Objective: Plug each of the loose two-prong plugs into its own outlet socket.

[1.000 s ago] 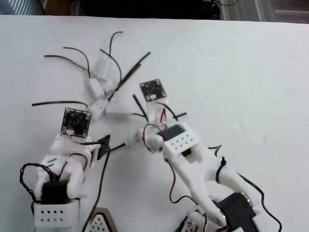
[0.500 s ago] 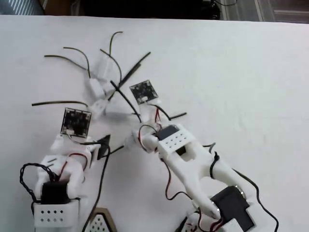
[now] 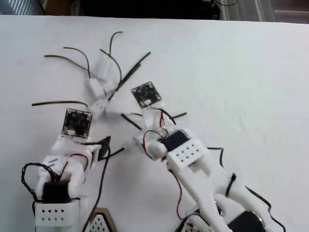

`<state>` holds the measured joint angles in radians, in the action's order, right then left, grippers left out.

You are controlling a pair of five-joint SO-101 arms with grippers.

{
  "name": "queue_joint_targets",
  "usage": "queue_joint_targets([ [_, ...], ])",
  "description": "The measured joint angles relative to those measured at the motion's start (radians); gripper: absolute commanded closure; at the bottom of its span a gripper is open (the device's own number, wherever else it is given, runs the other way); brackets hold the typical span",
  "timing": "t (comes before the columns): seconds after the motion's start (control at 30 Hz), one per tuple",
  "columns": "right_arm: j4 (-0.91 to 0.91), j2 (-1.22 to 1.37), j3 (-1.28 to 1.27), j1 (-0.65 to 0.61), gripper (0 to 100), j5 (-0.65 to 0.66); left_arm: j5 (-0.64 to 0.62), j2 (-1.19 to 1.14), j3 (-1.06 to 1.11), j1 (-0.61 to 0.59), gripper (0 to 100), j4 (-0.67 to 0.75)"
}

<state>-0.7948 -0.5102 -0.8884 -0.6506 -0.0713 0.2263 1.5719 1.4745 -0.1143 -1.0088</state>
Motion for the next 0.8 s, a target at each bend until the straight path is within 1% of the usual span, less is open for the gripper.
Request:
queue_joint_targets([
  [0.07,-0.071,-0.066,0.0,0.0,80.4,0.0,0.0,0.0,0.0,0.0,69,0.002],
  [0.2,-0.207,-0.137,-0.012,-0.002,92.6,0.0,0.0,0.0,0.0,0.0,69,0.002],
  [0.27,-0.221,-0.143,-0.044,0.002,97.8,0.0,0.0,0.0,0.0,0.0,69,0.002],
  [0.3,-0.219,-0.143,-0.064,0.002,98.5,0.0,0.0,0.0,0.0,0.0,69,0.002],
  [0.4,-0.18,-0.143,-0.133,-0.002,98.0,0.0,0.0,0.0,0.0,-0.031,69,0.009],
  [0.5,-0.114,-0.143,-0.204,0.002,98.1,0.034,-0.009,0.0,0.0,-0.08,69,0.032],
  [0.63,0.028,-0.143,-0.293,-0.054,98.1,0.04,-0.066,0.0,0.002,-0.137,69,0.051],
  [0.73,0.146,-0.143,-0.336,-0.092,98.1,0.041,-0.08,0.0,0.002,-0.173,69,0.058],
  [0.8,0.187,-0.144,-0.345,-0.114,98.1,0.041,-0.08,0.0,0.002,-0.186,69,0.058],
])
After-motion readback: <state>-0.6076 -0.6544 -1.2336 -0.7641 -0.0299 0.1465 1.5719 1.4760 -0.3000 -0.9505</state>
